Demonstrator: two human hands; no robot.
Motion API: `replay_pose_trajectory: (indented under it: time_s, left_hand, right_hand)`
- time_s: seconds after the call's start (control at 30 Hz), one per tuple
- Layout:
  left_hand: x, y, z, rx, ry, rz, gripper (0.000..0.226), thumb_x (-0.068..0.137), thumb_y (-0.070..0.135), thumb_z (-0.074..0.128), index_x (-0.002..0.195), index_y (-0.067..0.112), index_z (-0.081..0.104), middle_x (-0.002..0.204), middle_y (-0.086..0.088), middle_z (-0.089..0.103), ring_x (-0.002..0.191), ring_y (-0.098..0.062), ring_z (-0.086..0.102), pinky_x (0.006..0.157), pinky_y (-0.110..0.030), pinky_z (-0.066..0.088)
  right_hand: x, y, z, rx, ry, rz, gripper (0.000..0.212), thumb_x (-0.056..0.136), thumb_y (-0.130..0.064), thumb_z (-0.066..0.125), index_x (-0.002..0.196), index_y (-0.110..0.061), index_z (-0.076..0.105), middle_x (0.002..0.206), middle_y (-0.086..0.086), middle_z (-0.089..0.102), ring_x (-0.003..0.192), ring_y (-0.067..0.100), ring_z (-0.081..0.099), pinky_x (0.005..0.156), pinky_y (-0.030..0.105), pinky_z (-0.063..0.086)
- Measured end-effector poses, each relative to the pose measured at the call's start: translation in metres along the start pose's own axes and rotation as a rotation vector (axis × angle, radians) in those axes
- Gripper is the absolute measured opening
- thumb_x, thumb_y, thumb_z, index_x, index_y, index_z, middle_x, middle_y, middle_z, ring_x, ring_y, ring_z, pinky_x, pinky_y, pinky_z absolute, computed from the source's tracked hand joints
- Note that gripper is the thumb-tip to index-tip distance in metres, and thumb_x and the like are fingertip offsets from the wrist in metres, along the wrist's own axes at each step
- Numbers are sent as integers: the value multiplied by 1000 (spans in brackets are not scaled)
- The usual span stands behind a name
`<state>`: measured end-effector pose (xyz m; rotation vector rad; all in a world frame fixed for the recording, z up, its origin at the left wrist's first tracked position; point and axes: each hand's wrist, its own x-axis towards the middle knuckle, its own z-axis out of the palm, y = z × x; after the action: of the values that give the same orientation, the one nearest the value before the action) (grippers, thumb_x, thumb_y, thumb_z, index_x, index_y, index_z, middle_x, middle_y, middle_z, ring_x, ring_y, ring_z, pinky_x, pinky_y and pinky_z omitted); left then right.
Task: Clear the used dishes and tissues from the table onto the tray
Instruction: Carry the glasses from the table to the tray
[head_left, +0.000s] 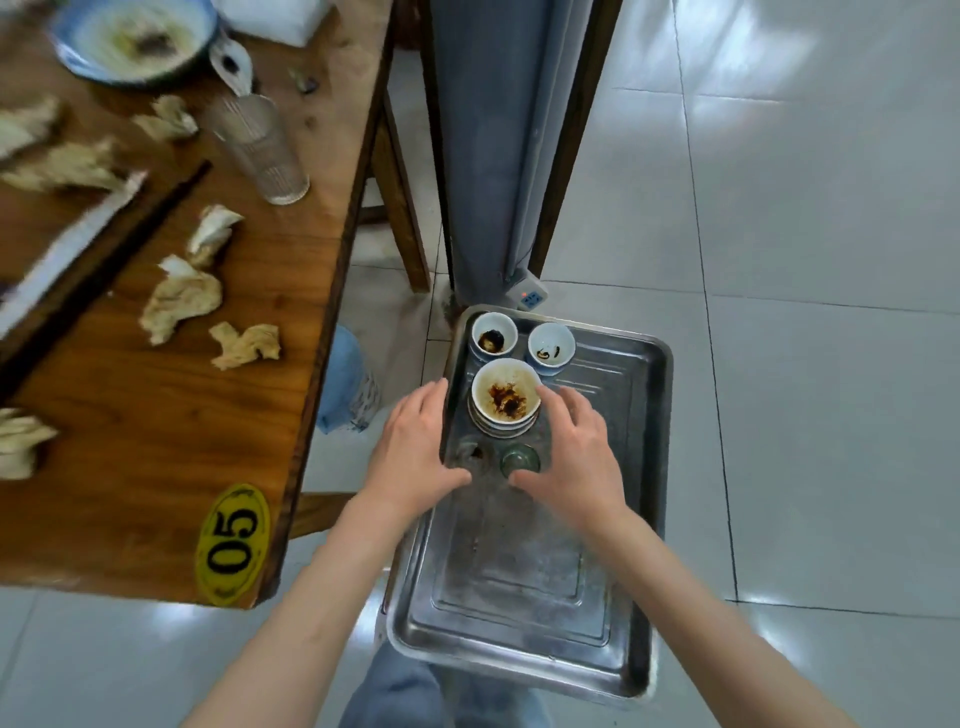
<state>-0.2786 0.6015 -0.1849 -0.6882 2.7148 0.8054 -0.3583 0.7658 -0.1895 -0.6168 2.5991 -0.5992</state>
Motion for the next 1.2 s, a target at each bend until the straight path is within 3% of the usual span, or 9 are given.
replay_pose_trajectory:
  time_s: [0.23,0.5,0.7,0.9,1.2]
  left_hand:
    - [-73,28,-83,-28,180,-4,117,63,42,83,150,22,7,156,3,13,144,-17,6,112,-28,9]
    - [-150,-8,-196,132,342,-212,125,56,67,75,150,25,4,157,5,11,145,-20,5,116,-42,17]
    - [-195,-76,-272,141,414,-334,127,53,63,78,150,21,8,156,-1,18,144,-25,11,115,-47,22]
    - [-220,-150,-330,114,404,-370,118,62,60,75,150,25,5,158,2,11,145,-22,6,116,-45,19]
    - [-188,-238,-386,166,424,-225,110,61,67,71,148,26,16,155,3,23,143,-22,15,113,-45,25]
  right_hand:
    - [-33,-60,-80,-95,-35,-230,107,65,-44,81,146,-35,13,156,-4,12,143,21,6,115,37,9]
    - [-63,-151,-119,-158,-75,-396,105,69,-57,72,146,-39,3,157,-8,2,144,20,-3,115,44,6]
    - [-67,-235,-107,-178,-60,-493,111,64,-64,71,145,-42,-2,157,-9,2,144,21,-1,113,41,4]
    - [-61,-317,-73,-217,-8,-426,107,67,-64,68,146,-38,1,158,-5,4,145,24,1,115,41,7]
    - [-48,-400,-35,-136,125,-260,98,70,-57,72,146,-36,14,157,-5,11,144,24,7,114,44,17]
